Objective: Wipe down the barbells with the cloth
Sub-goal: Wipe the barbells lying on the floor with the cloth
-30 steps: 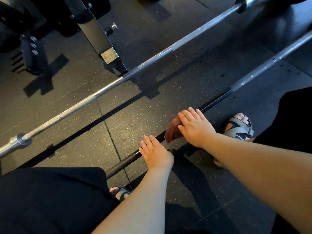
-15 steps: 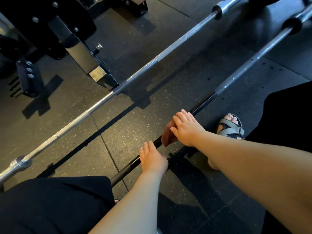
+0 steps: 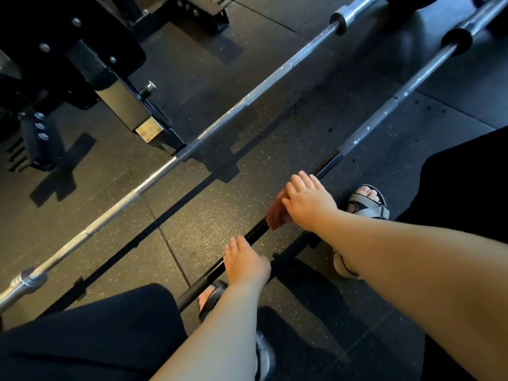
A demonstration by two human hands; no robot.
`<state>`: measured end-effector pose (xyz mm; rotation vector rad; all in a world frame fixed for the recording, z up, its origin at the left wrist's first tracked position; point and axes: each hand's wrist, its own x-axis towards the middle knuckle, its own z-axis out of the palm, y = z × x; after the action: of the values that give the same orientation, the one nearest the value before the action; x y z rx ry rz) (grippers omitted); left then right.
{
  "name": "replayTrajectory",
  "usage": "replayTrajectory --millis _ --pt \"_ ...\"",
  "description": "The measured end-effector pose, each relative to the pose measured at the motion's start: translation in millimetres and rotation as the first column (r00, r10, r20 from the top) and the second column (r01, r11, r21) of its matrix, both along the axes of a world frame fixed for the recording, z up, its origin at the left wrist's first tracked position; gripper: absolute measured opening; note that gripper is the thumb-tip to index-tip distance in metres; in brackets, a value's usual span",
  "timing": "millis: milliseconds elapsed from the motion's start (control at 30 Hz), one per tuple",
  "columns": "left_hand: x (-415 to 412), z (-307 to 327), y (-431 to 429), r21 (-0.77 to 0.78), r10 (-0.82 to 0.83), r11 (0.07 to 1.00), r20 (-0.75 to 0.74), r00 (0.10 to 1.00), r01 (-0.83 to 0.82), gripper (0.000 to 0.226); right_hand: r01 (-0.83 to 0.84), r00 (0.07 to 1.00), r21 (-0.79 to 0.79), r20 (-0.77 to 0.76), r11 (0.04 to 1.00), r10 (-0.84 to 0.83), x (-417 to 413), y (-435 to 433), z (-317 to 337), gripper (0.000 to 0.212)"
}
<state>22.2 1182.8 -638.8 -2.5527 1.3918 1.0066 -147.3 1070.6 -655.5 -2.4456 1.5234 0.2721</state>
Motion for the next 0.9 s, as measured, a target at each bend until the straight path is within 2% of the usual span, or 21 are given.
replayTrajectory --millis 33,100,300,367,433,533,600,700,733,800,900 --pt "3 0 -4 -0.006 -0.003 1.000 -0.003 1.000 0.003 0.074 0.049 0.999 0.002 0.003 0.999 -0.049 -6 -3 0 0.057" --pt "9 -1 -8 -0.037 -0.003 0.999 -0.026 1.000 0.002 0.069 0.035 0.999 -0.014 -0.010 0.999 -0.035 -8 -1 1 0.058" --pt "4 -3 -3 -0.029 -0.063 0.998 -0.036 0.997 0.062 0.079 -0.256 0.966 -0.034 -0.051 0.966 0.254 26 25 3 0.055" --pt "4 -8 -6 -0.036 -0.085 0.996 0.016 0.996 0.085 0.079 -0.201 0.980 0.006 0.002 0.980 0.201 26 18 -2 0.055" --pt "2 -10 -9 -0.029 -0.125 0.992 0.028 0.992 0.126 0.079 -0.057 0.996 0.071 0.076 0.996 0.052 17 13 -5 0.055" --pt "-7 -8 -15 -0.049 -0.152 0.987 0.019 0.988 0.152 0.079 0.093 0.995 0.095 0.026 0.991 -0.096 13 11 1 0.059" --pt "-15 -9 -20 -0.049 -0.161 0.986 -0.007 0.987 0.160 0.080 0.007 0.999 0.106 -0.044 0.994 -0.002 26 18 12 0.058" --pt "-26 -7 -24 -0.072 -0.137 0.988 0.007 0.991 0.137 0.082 -0.358 0.921 0.058 -0.143 0.932 0.362 44 22 12 0.054" --pt "-29 -7 -26 -0.077 -0.134 0.988 0.012 0.991 0.134 0.081 -0.396 0.905 0.060 -0.140 0.916 0.401 41 19 10 0.055" --pt "-32 -10 -24 -0.097 -0.140 0.985 0.038 0.989 0.143 0.081 -0.315 0.942 0.029 -0.111 0.949 0.317 25 14 2 0.057" --pt "-39 -17 -22 -0.103 -0.185 0.976 0.076 0.980 0.193 0.085 -0.051 0.998 -0.007 -0.044 0.999 0.051 -10 -1 -9 0.056"
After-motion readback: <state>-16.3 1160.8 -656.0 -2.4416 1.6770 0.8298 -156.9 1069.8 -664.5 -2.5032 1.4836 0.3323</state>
